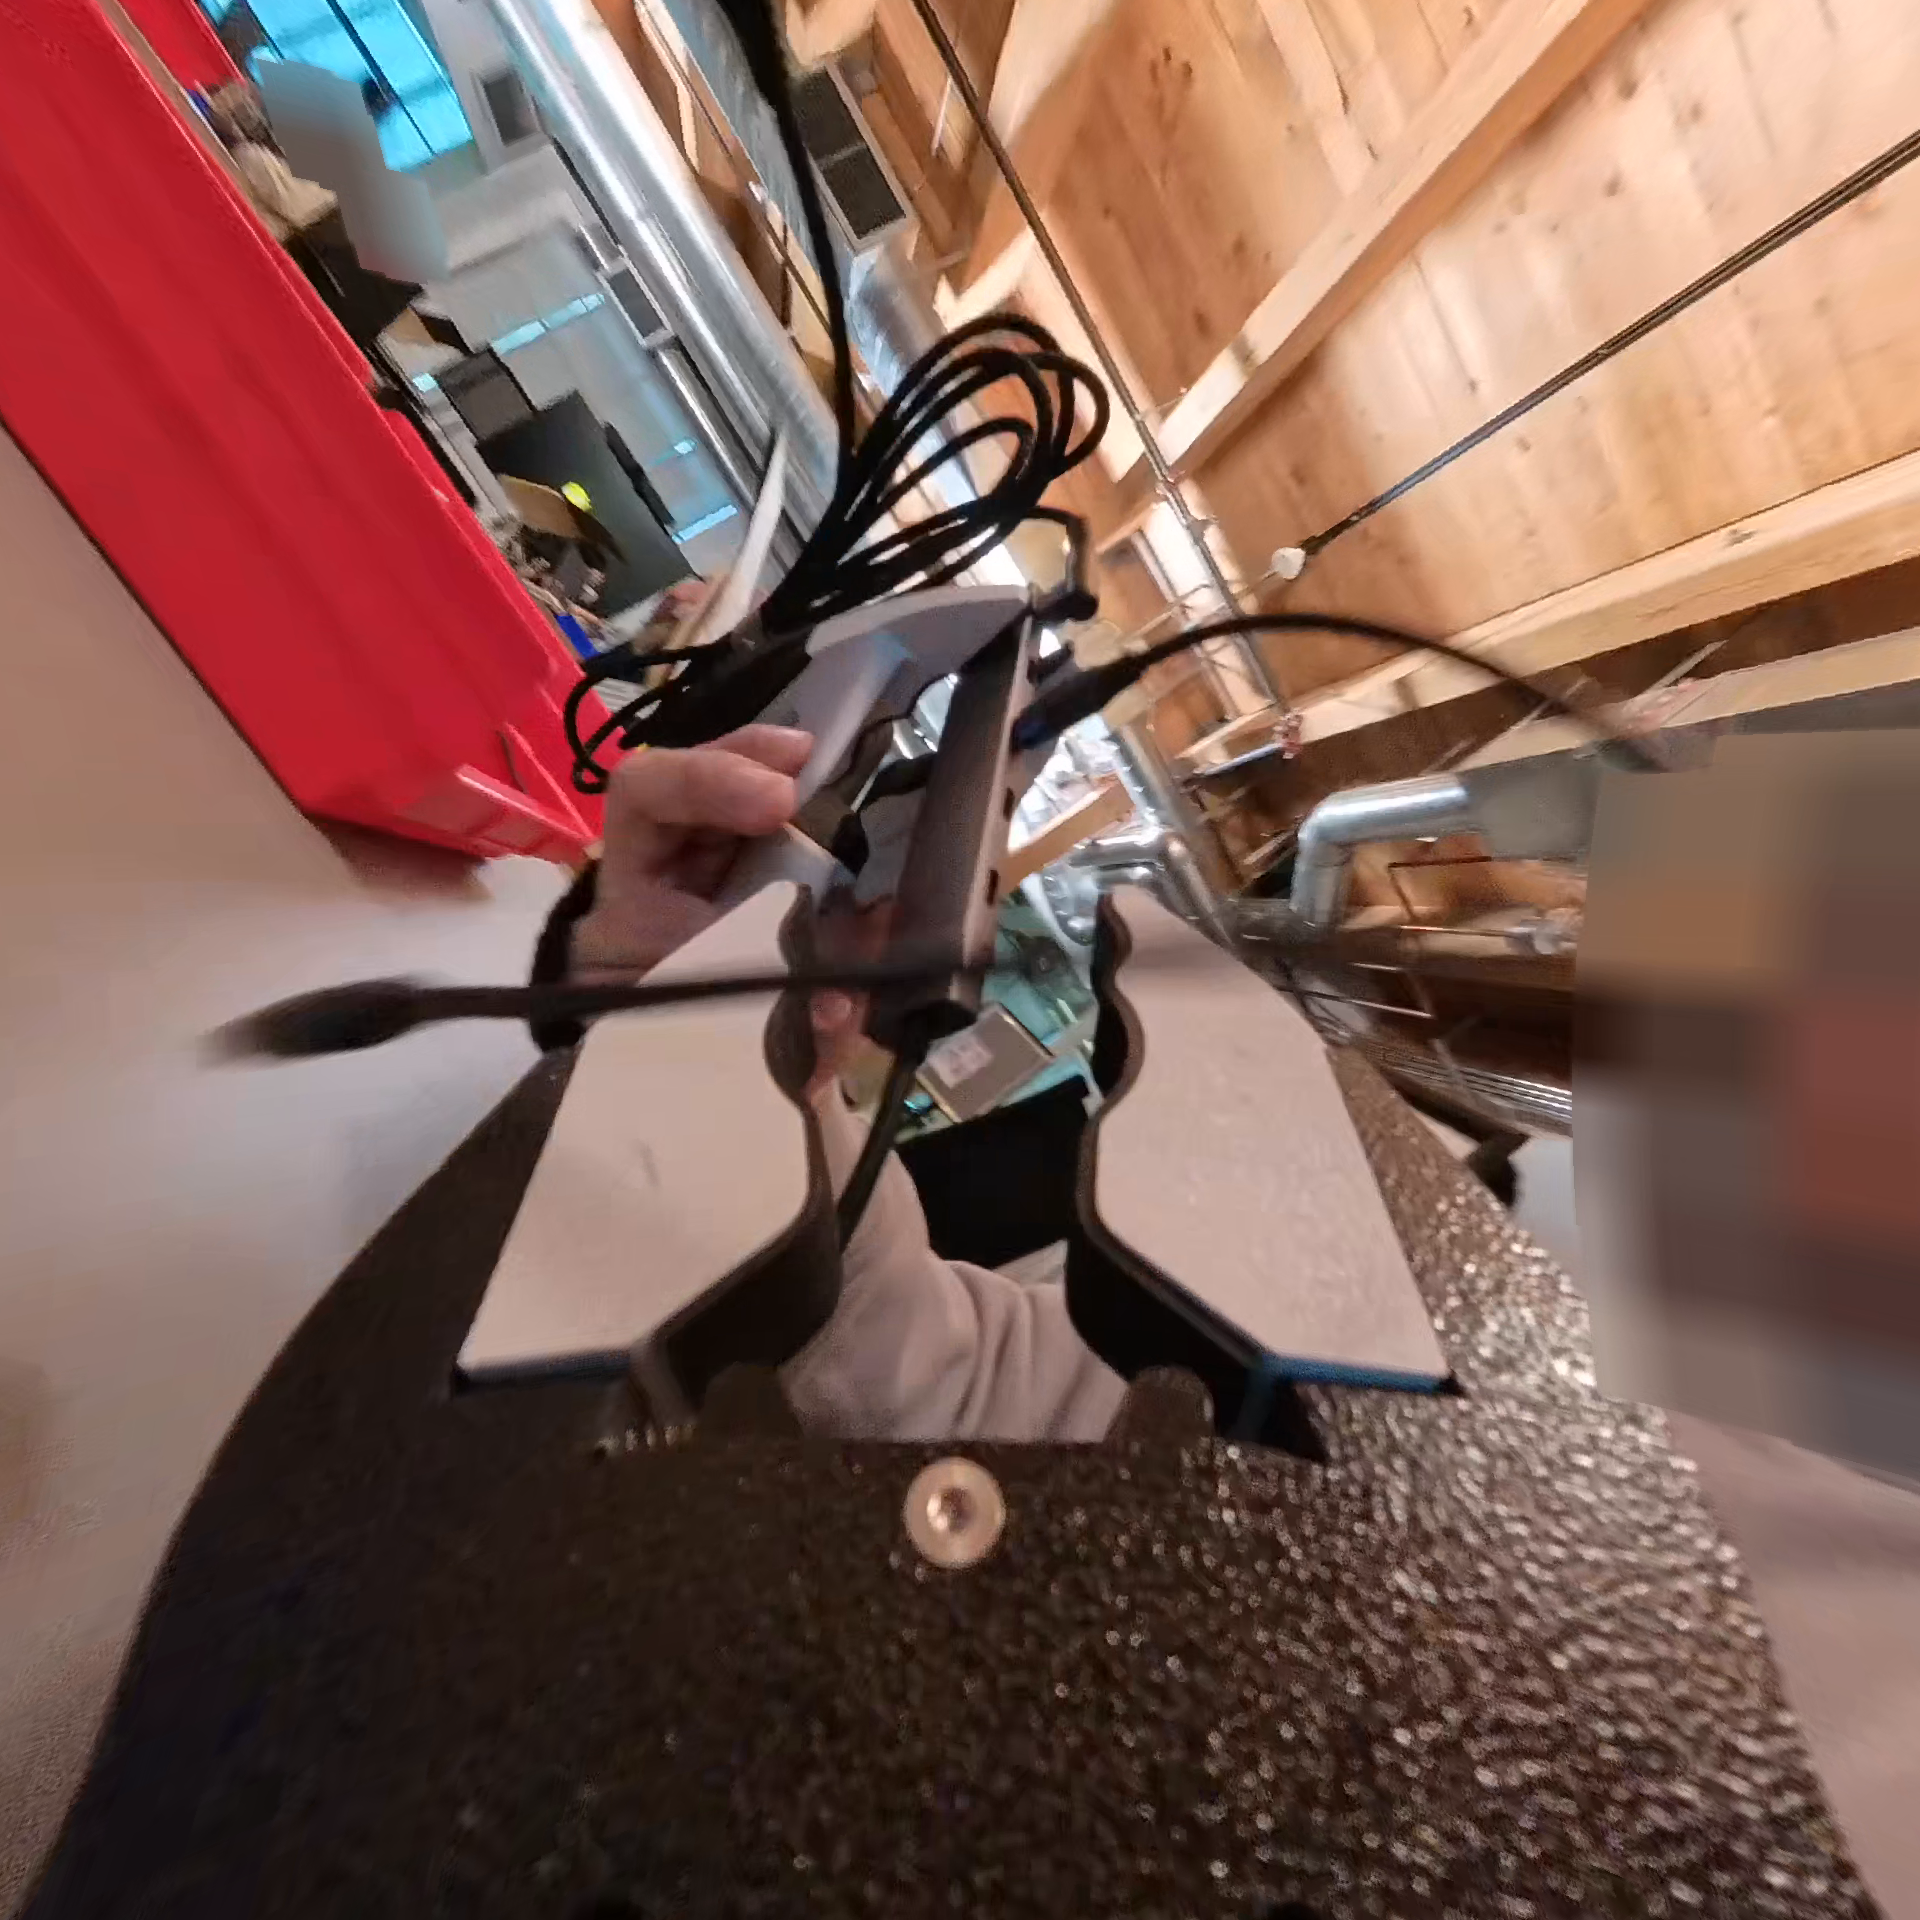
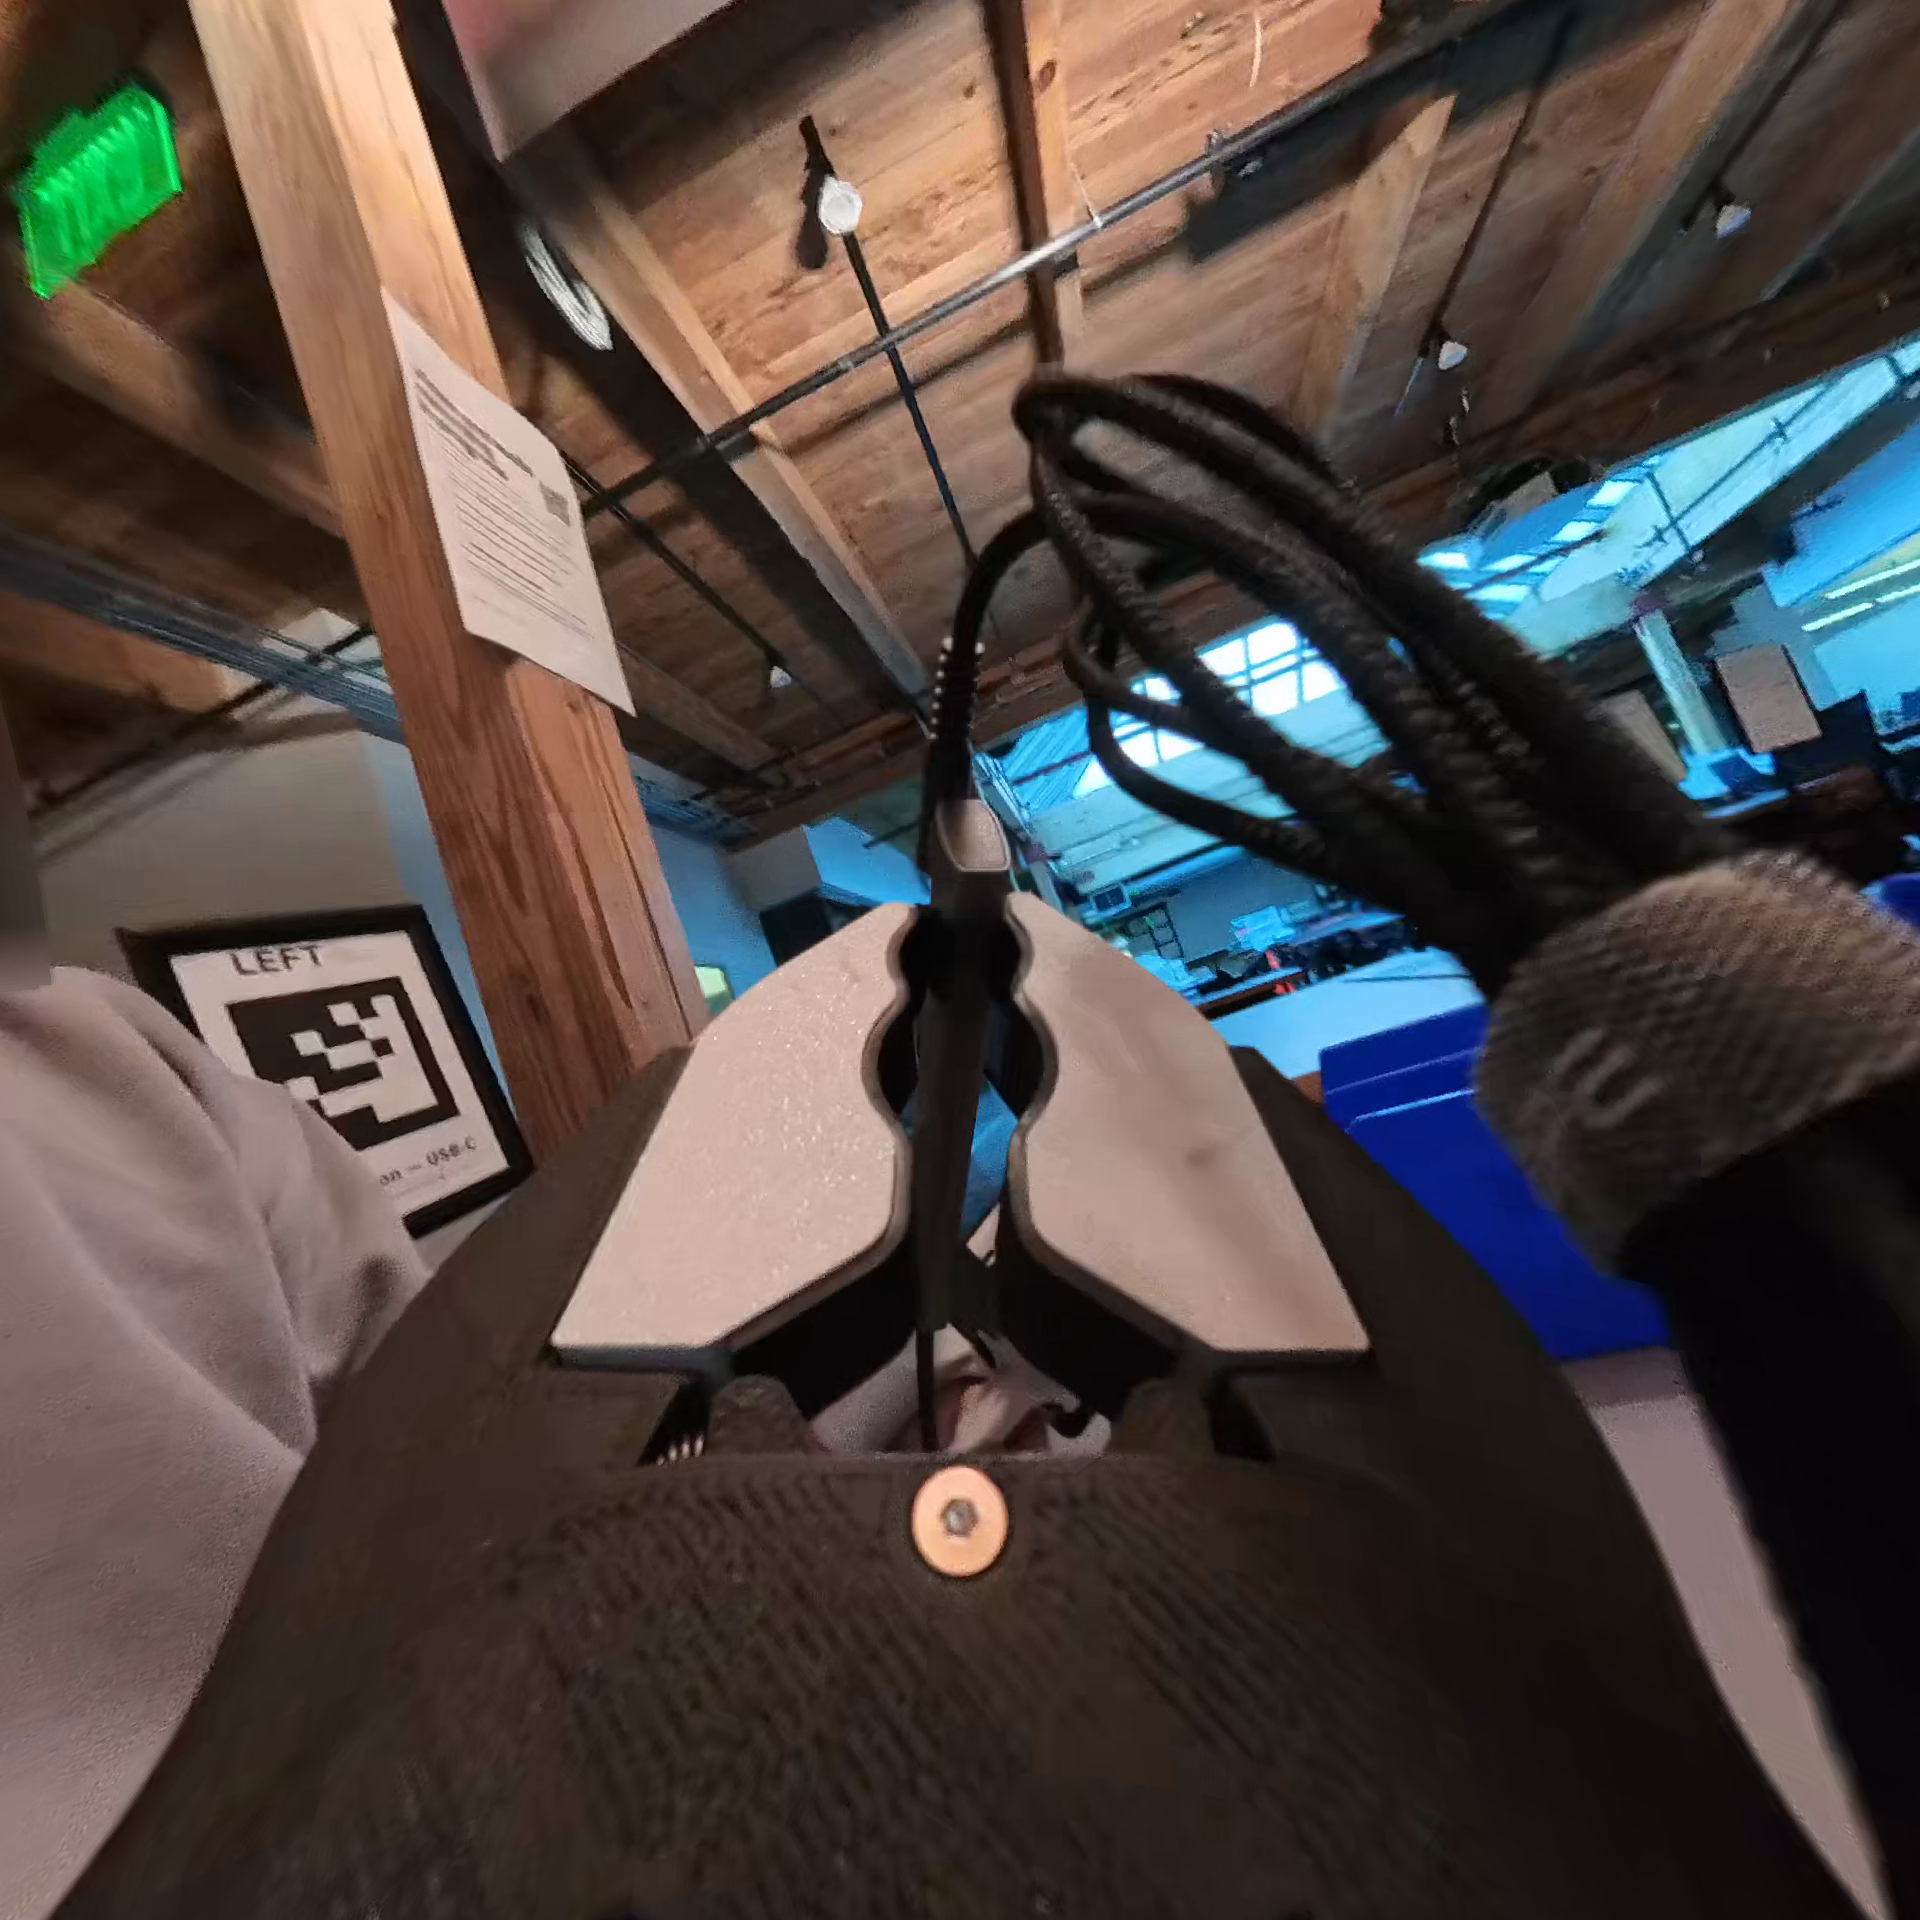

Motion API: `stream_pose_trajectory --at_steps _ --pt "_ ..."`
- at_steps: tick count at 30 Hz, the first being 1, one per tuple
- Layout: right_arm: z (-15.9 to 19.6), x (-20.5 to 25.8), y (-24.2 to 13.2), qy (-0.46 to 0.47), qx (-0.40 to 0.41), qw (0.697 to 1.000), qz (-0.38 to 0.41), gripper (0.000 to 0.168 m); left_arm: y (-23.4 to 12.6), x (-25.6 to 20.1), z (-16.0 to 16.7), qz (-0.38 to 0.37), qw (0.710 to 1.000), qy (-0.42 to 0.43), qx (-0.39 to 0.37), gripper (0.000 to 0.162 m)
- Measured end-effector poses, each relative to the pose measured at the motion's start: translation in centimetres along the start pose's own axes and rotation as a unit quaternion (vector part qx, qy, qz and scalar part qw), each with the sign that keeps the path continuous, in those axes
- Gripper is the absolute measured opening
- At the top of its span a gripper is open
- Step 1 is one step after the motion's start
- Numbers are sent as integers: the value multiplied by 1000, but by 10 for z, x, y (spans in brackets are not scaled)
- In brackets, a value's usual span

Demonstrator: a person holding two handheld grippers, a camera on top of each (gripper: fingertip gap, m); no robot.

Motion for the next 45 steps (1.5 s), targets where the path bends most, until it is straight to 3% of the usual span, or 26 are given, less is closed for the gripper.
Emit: stream_pose_trajectory --at_steps 3,5,8,10,12,15,17,19,22,24,26,29,31,33,36,39,41,45 --pt "4 0 0 -23 16 1000 14 11 11 4 8 14 998 -49 30 45" --pt "7 -2 0 -13 28 999 16 12 13 8 13 24 997 -57 50 21" --pt "7 -5 -2 -4 48 998 31 13 13 10 16 47 996 -59 51 17" --pt "10 -10 -4 -15 81 994 75 15 10 16 15 -7 998 13 61 15" --pt "14 -19 -7 -12 110 983 148 20 5 22 11 -112 980 142 85 8" --pt "14 -33 -15 33 144 955 256 36 -6 23 -6 -290 878 361 125 8" --pt "11 -31 -15 52 149 952 261 47 -12 18 -16 -379 765 497 153 8" --pt "11 -28 -11 76 138 952 263 52 -12 10 -22 -429 656 596 174 8" --pt "12 -19 0 112 99 962 227 43 -6 3 -25 -461 532 683 192 8" --pt "16 -18 2 116 108 962 221 41 -1 0 -24 -455 491 715 200 8" --pt "20 -19 1 98 119 965 212 34 4 -2 -20 -443 479 730 203 8" --pt "18 -17 0 82 95 978 167 27 8 -3 -19 -431 478 738 204 9" --pt "17 -15 -1 89 75 986 121 25 10 -6 -20 -416 496 735 200 11" --pt "13 -12 -2 93 55 991 82 23 13 -11 -17 -382 553 713 199 18" --pt "0 -7 -6 77 24 996 48 23 15 -24 -18 -328 675 640 165 45" --pt "-5 2 -6 61 6 998 -3 23 15 -28 -19 -274 770 562 124 47" --pt "-2 6 -3 60 -6 998 -23 23 17 -29 -16 -228 815 524 96 46" --pt "6 7 -3 66 -32 996 -49 23 20 -29 -8 -158 862 480 48 36"
Point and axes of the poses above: each gripper's, where its closed fingertips meet, y out along the fingers, z out of its underside, x = y × z across the jaws, the point moved 6 cm from there along -y, back along the fingers, and after that the axes turned 2 degrees about y, right-handed, at the moved point
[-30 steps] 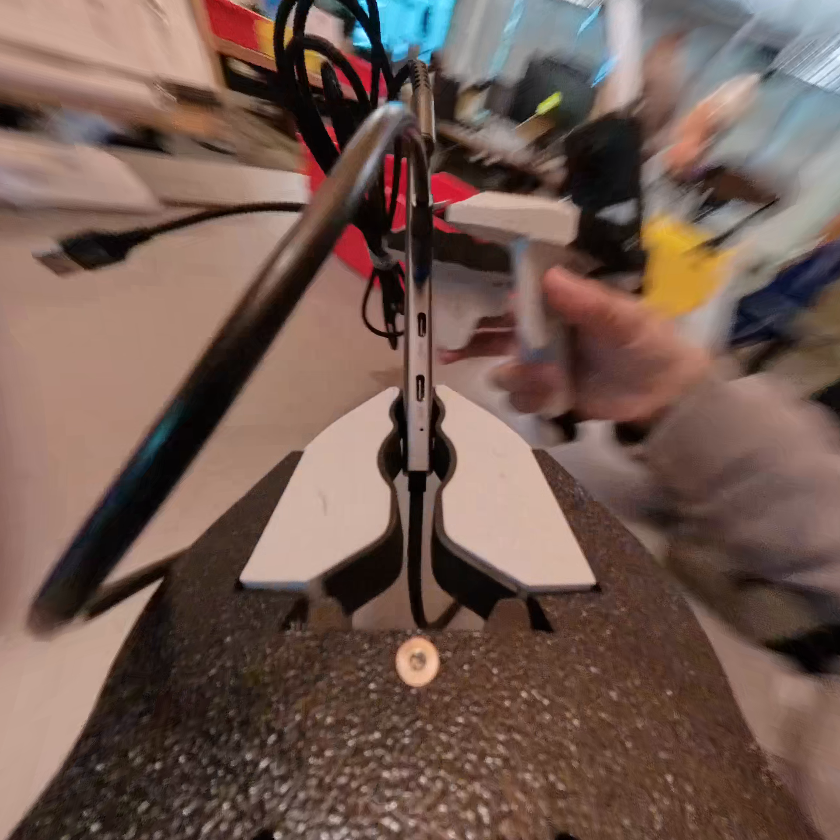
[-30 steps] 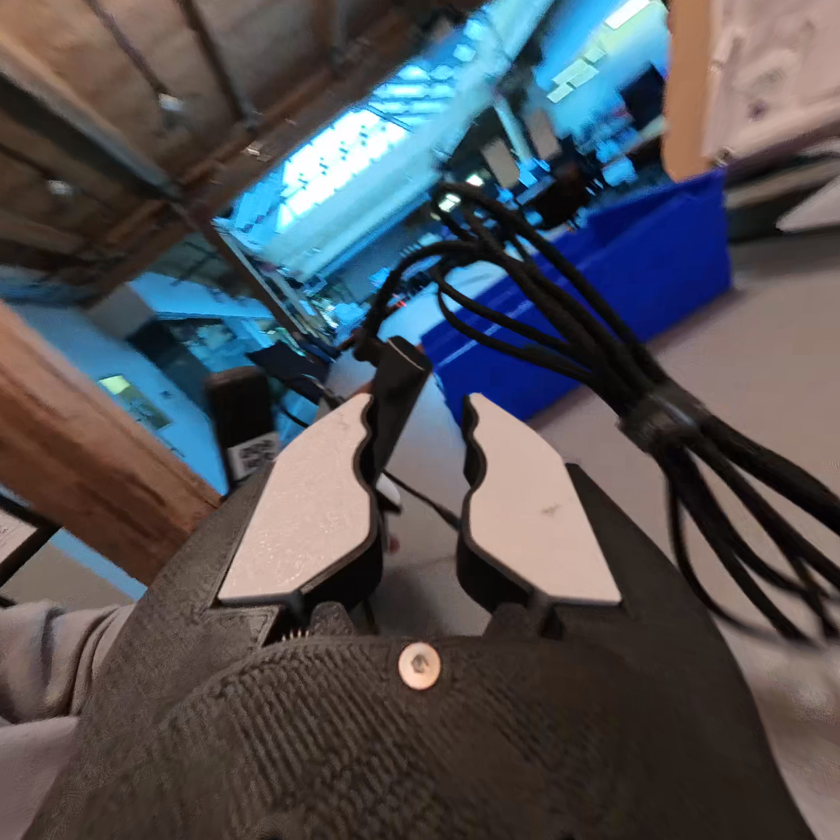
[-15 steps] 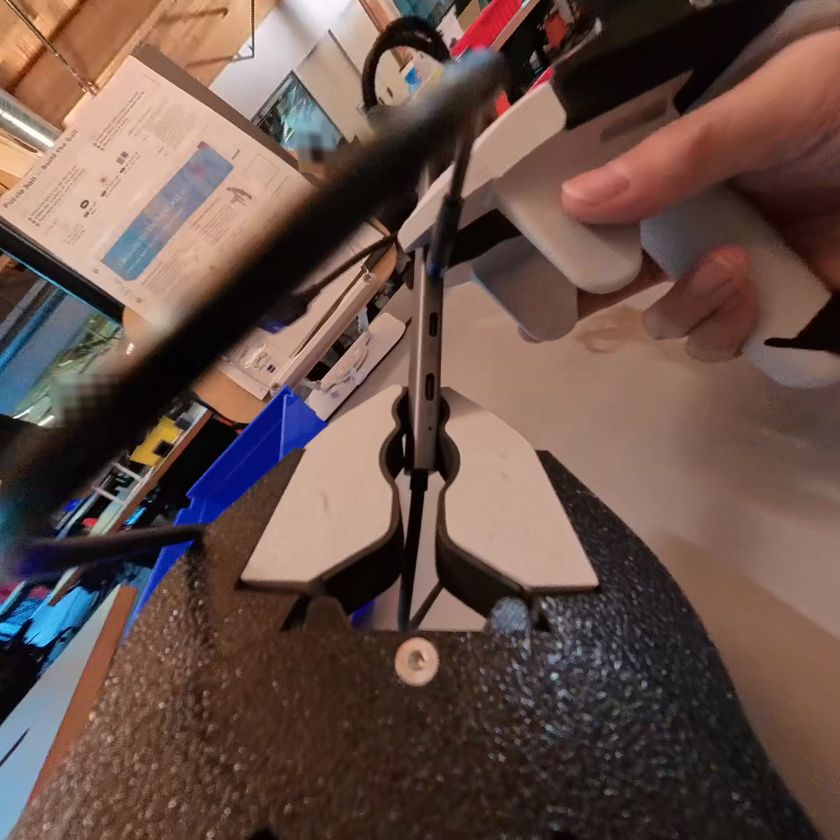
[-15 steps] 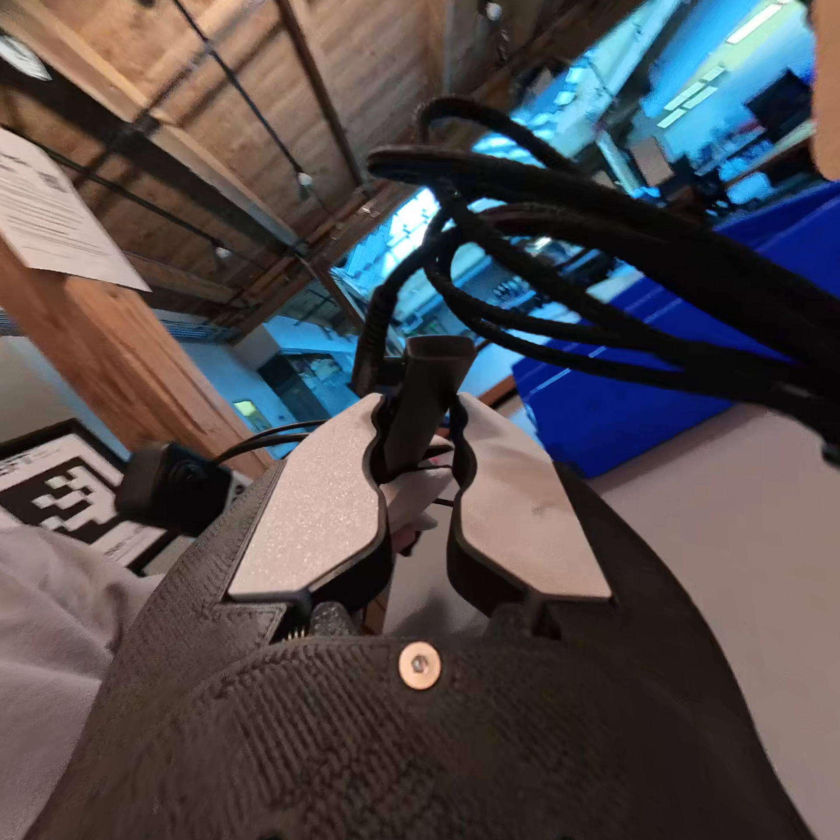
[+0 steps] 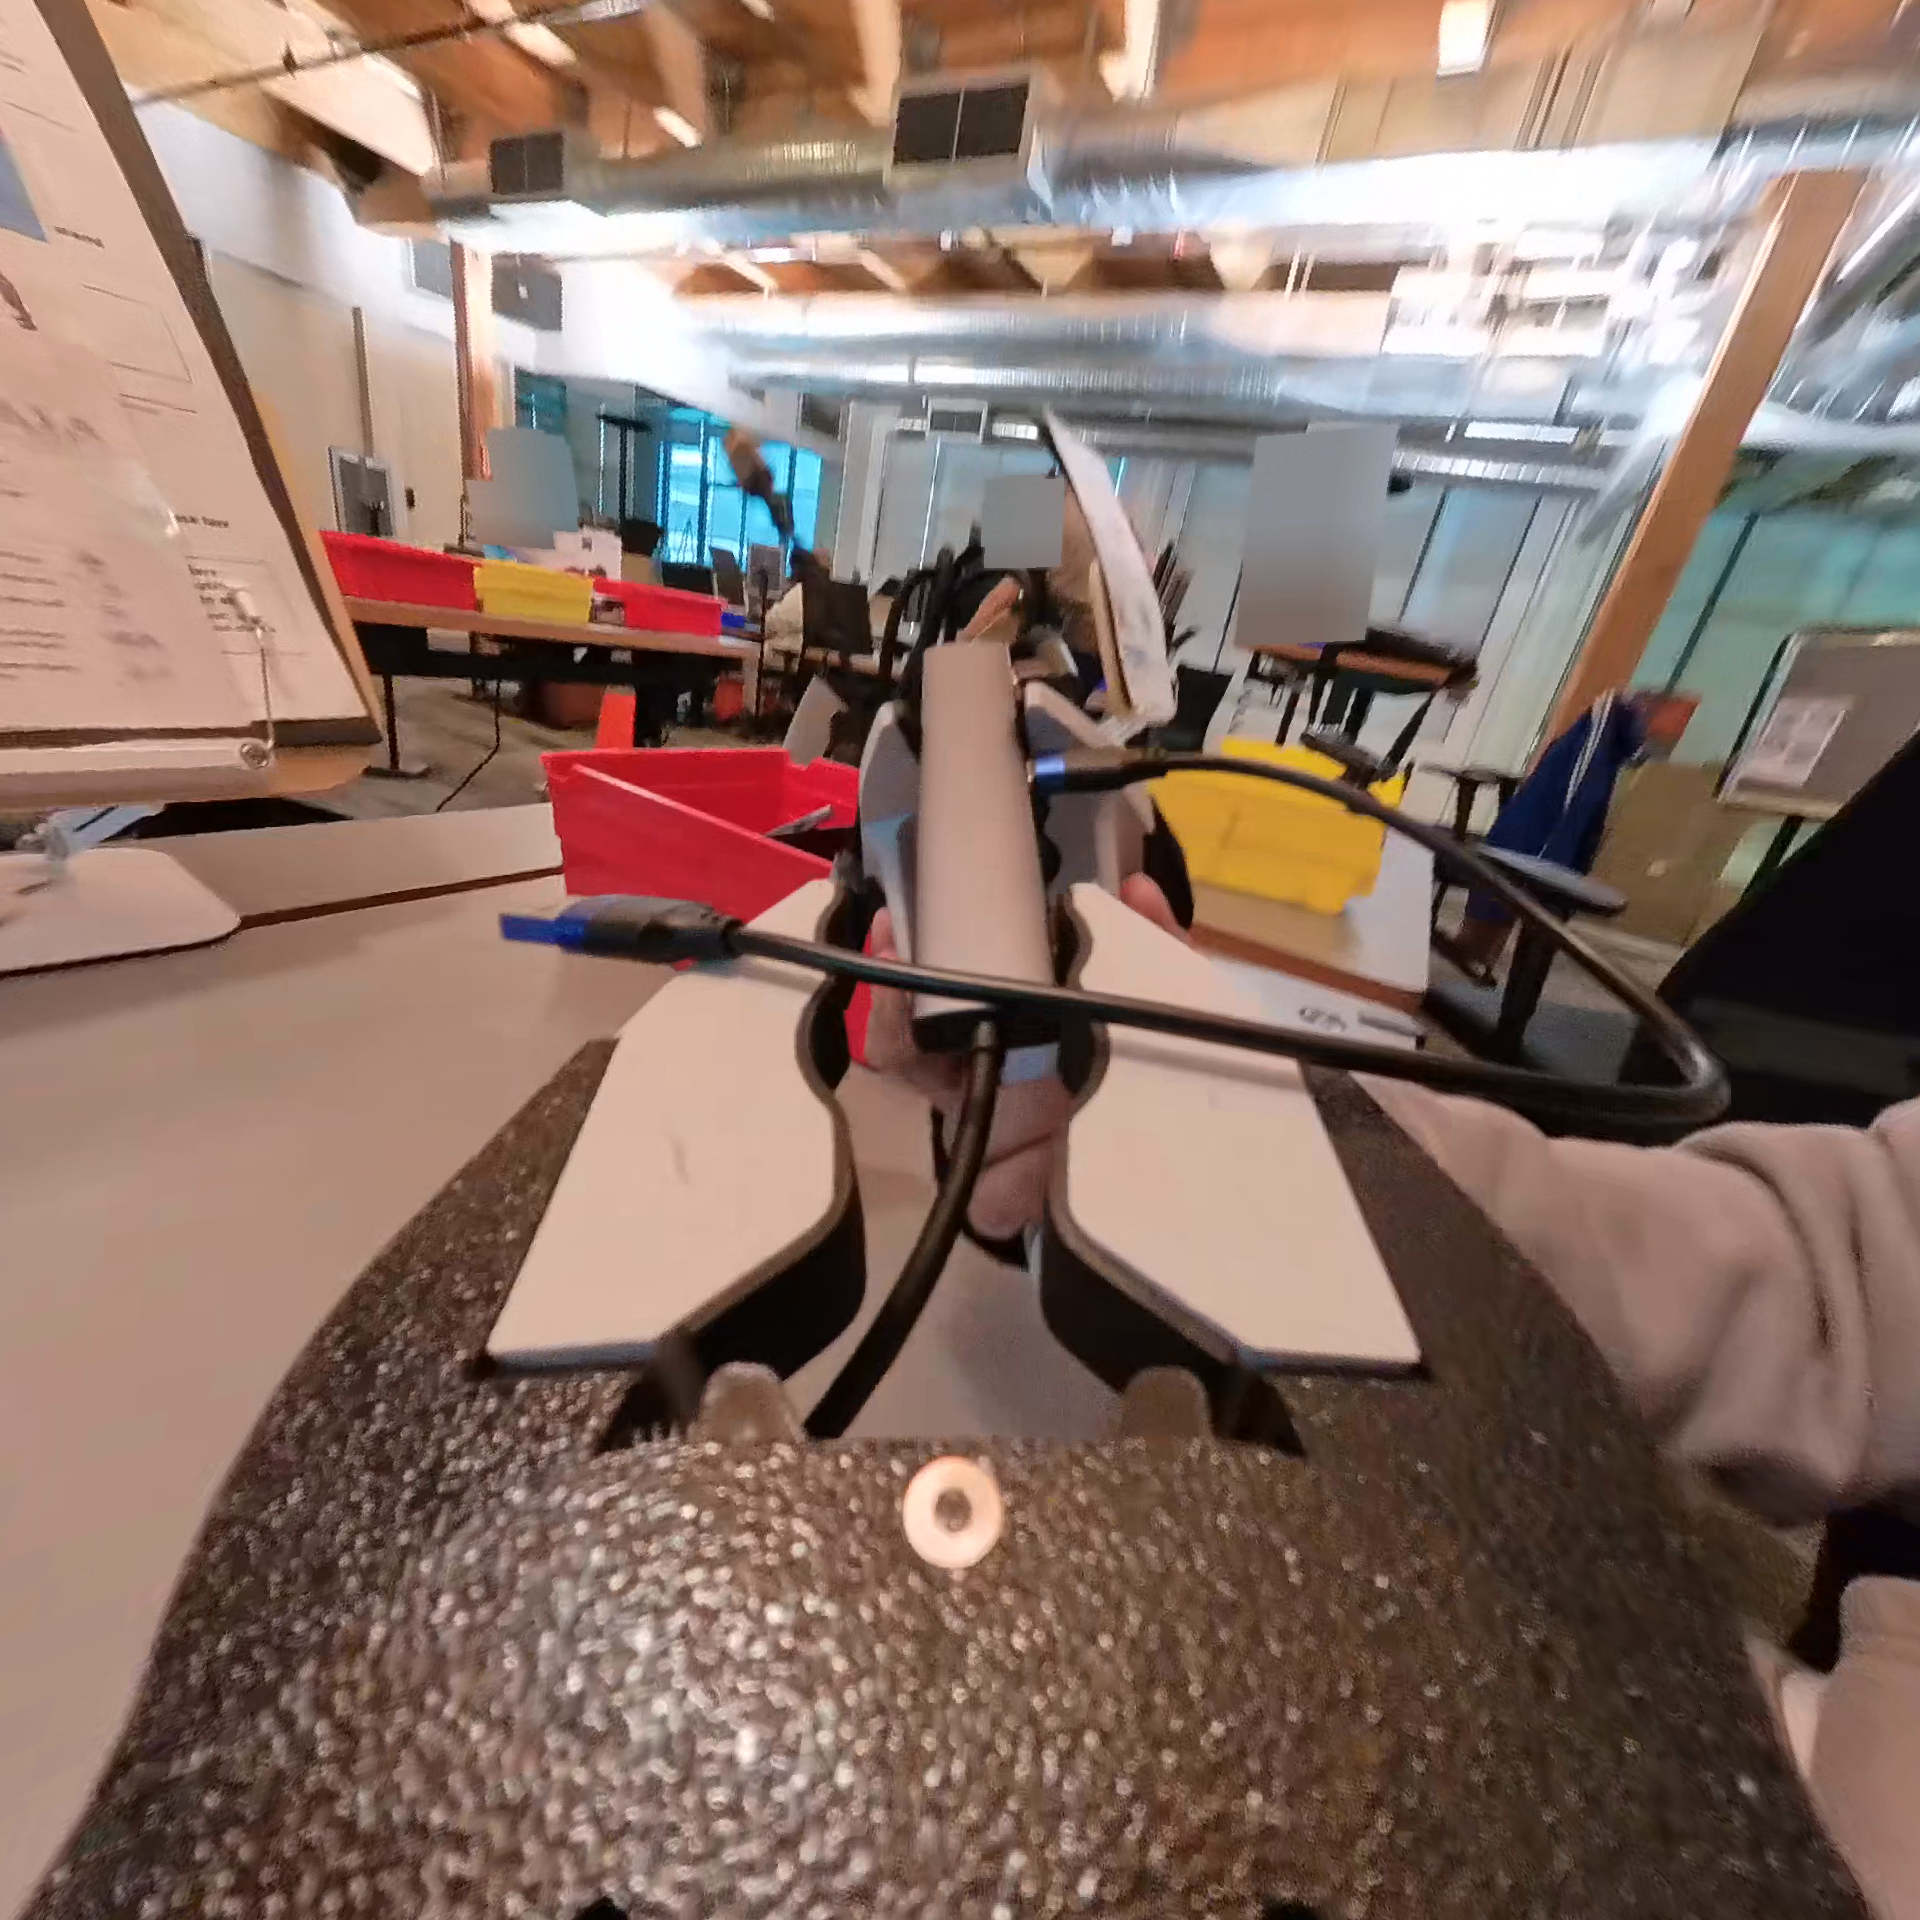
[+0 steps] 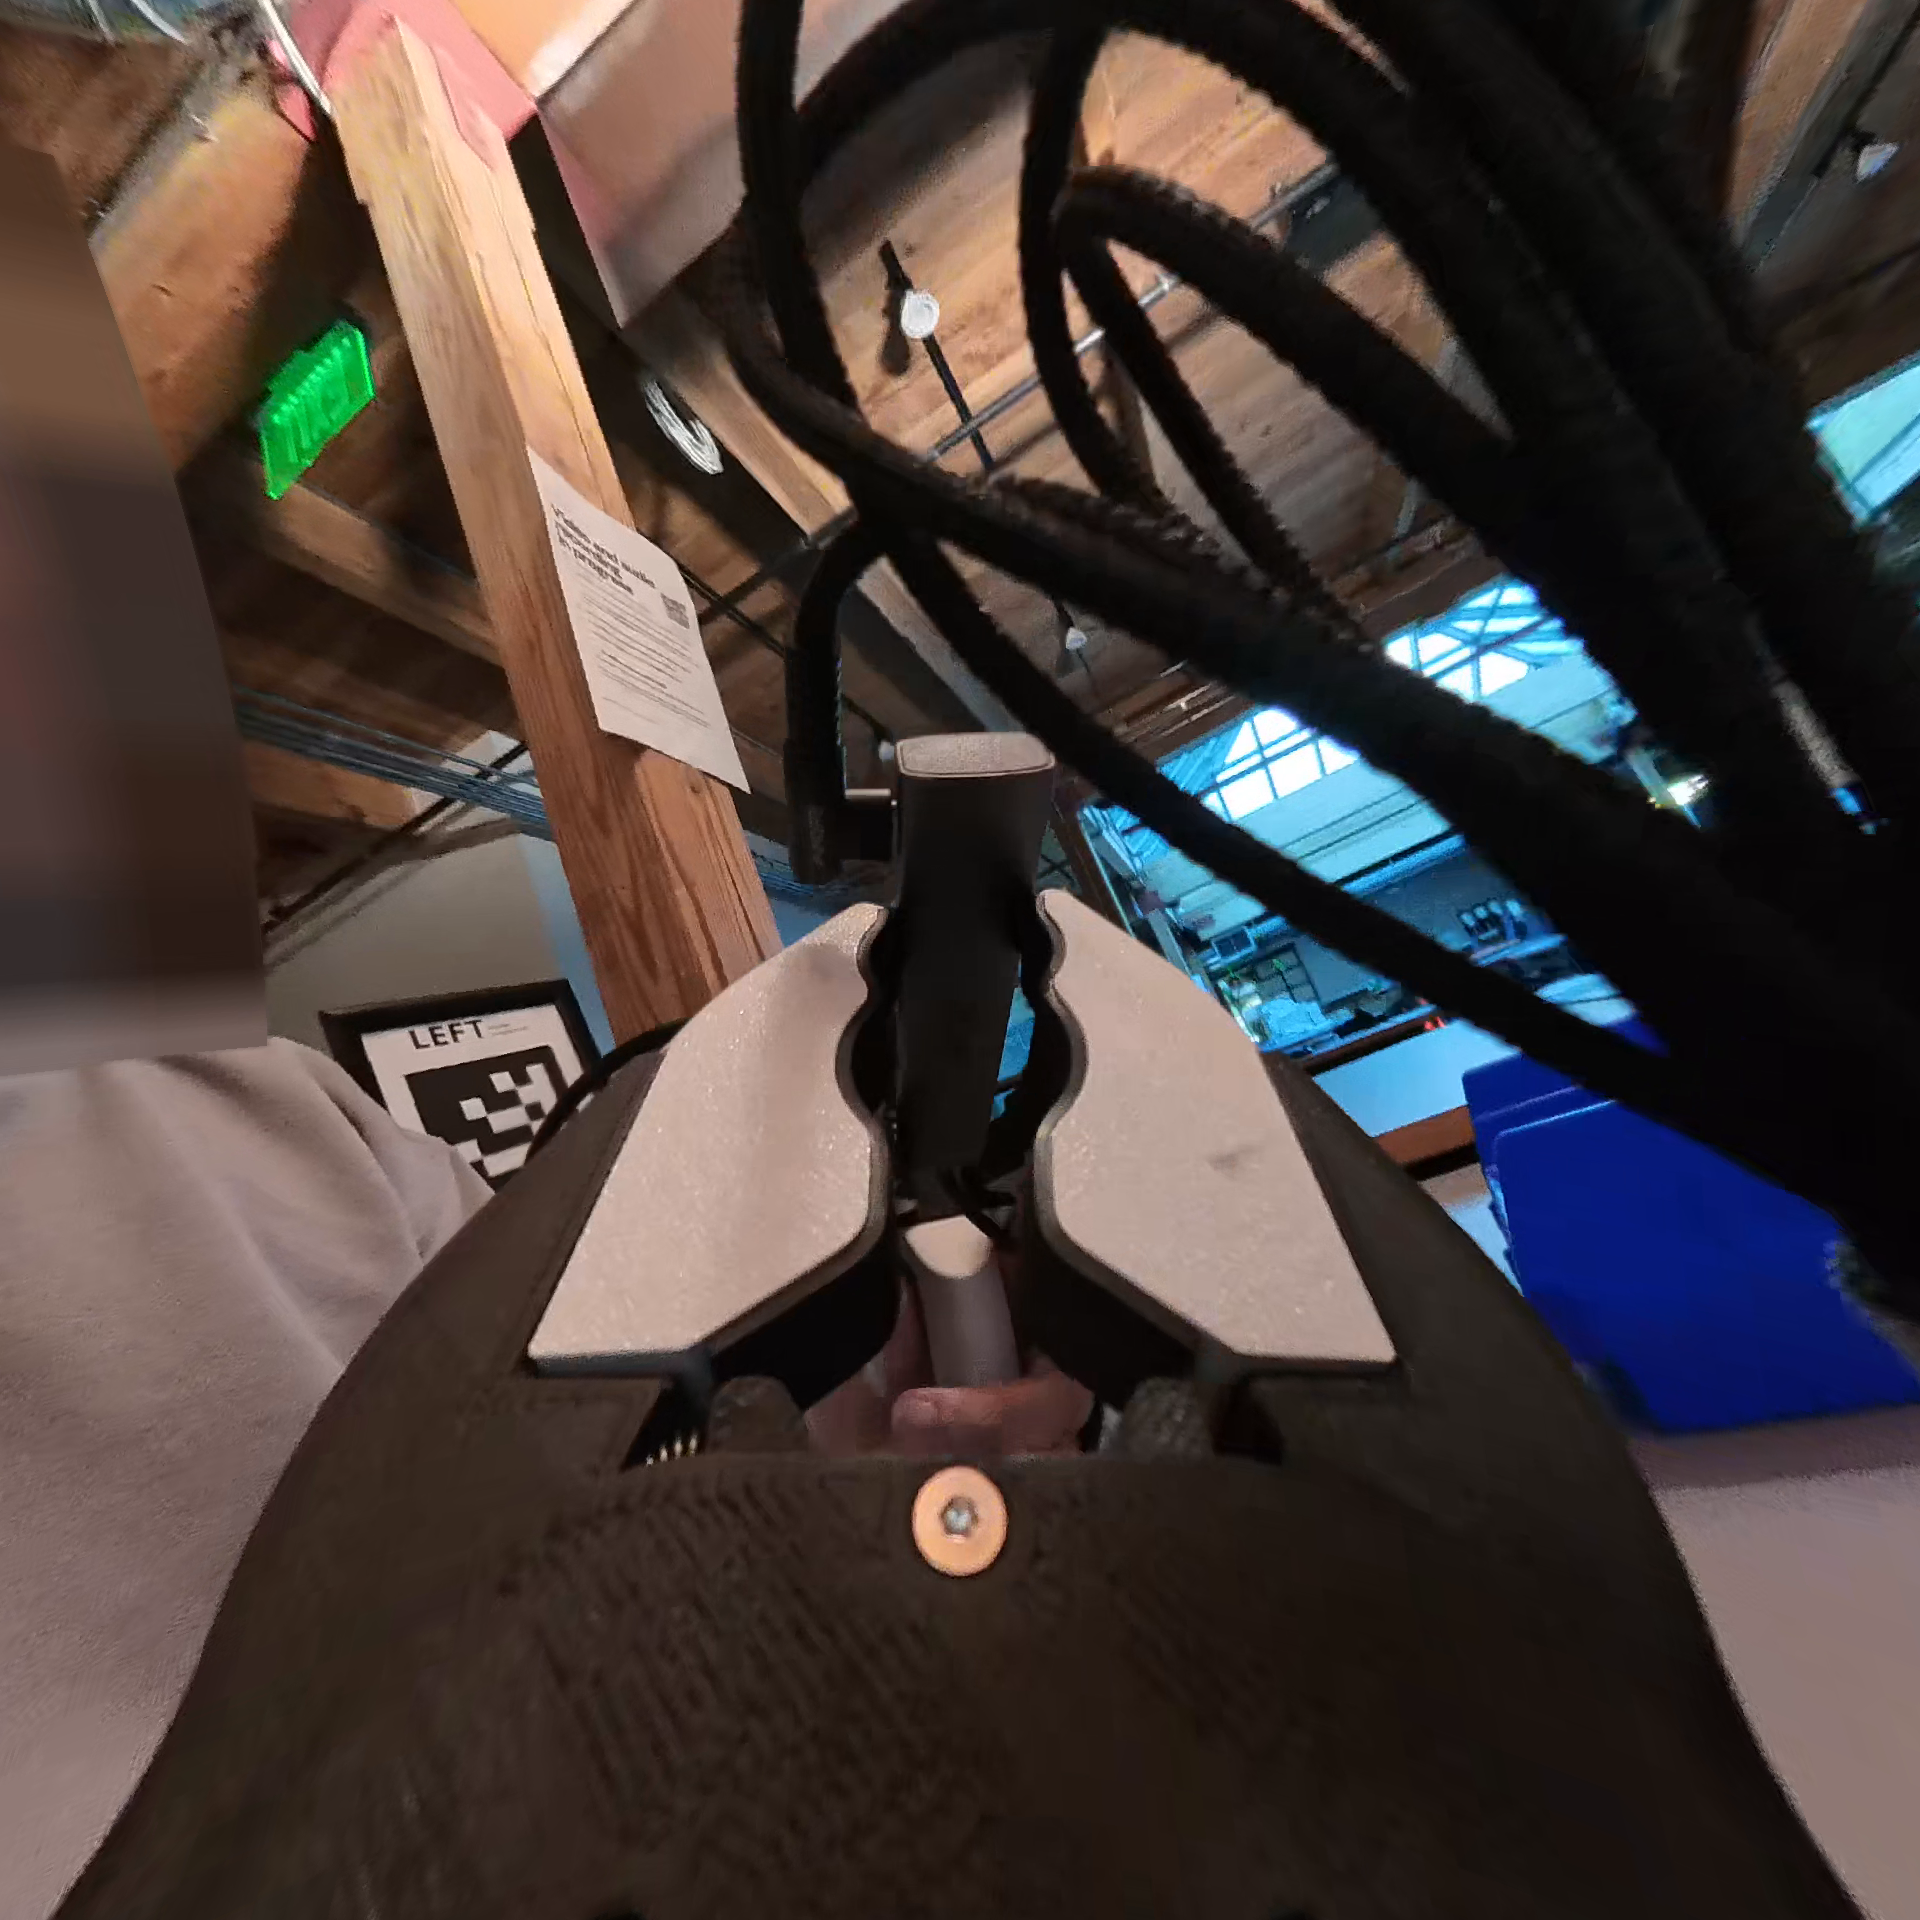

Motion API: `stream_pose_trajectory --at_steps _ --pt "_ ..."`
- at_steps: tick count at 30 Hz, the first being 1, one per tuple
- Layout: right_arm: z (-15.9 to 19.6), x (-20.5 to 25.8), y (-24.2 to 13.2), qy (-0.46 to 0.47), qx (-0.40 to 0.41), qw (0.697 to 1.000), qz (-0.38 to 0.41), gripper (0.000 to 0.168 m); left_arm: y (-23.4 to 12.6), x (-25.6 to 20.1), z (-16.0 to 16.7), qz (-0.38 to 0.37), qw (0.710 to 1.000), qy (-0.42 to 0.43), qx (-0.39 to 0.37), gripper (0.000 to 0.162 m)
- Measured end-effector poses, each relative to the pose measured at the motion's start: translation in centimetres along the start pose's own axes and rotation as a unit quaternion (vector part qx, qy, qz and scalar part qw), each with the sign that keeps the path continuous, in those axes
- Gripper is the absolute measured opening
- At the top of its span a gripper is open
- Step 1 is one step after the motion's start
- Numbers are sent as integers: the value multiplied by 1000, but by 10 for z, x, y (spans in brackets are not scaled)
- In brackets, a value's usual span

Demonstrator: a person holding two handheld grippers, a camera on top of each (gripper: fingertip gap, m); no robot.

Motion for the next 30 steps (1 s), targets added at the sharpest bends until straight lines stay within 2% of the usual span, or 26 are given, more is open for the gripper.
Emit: stream_pose_trajectory --at_steps 1,2,8,13,18,20,22,26,28,30 --pt "1 0 -1 0 -6 1000 -7 23 0 -2 0 7 1000 -4 -13 26" --pt "2 -1 -3 0 -11 1000 -7 23 1 -3 1 14 1000 -7 -18 24" --pt "4 -5 -7 7 -26 1000 -10 23 6 -2 7 24 999 -38 -13 29" --pt "9 -4 -4 -10 -17 1000 -11 23 11 -2 10 17 999 -36 -10 25" --pt "11 -6 -3 -26 41 998 28 25 4 3 4 -15 999 8 -31 24" --pt "12 -13 -5 -11 70 995 65 24 1 6 1 -65 995 75 -4 24" --pt "12 -22 -11 0 109 988 111 33 -4 12 -5 -136 972 186 36 24" --pt "8 -29 -26 -18 203 963 179 30 -10 20 -14 -237 886 381 116 23" --pt "6 -27 -24 -86 231 947 207 33 -12 24 -12 -268 850 431 139 24" --pt "9 -22 -15 -177 237 931 213 35 -13 27 -9 -287 846 427 139 24"
Point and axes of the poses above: each gripper's, where its closed fingertips meet, y out along the fingers, z out of its underside, x = y × z across the jaws, the point moved 6 cm from there along -y, back along the fingers, and after that the axes turned 2 degrees about y, right-handed, at the moved point
